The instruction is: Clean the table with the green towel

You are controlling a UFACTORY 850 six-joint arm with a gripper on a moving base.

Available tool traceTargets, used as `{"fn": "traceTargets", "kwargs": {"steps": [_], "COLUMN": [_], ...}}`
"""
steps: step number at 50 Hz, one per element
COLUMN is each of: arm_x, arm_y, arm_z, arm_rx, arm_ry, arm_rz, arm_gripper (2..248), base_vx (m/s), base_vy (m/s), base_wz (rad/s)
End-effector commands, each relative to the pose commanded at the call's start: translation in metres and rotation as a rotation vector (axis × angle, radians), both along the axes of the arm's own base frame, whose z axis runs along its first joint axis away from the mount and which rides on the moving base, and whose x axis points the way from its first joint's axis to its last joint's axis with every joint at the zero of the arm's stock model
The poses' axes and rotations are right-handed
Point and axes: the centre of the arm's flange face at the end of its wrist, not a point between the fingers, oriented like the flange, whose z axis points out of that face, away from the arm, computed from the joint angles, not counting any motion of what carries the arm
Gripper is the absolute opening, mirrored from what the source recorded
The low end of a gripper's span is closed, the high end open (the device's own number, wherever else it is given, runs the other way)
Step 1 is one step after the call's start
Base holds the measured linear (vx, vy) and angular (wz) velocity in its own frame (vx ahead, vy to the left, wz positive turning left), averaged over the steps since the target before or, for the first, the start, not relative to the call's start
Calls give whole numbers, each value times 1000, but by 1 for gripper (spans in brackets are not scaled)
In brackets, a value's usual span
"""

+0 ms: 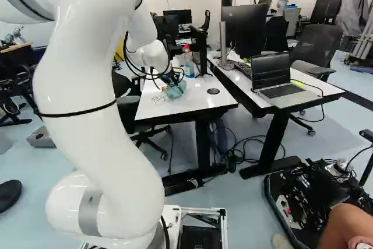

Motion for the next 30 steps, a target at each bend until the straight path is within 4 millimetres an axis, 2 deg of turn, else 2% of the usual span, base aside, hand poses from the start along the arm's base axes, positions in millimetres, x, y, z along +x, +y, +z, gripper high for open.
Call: {"fn": "traceTargets", "kwargs": {"steps": [30], "arm_x": [-4], "arm_y": [0], "arm_z": [-3], "arm_rx": [-2], "arm_ry": [52], "arm_rz": [0], "arm_gripper": [46], "base_vx": [0], "base_vy": [0], "base_wz": [0]}}
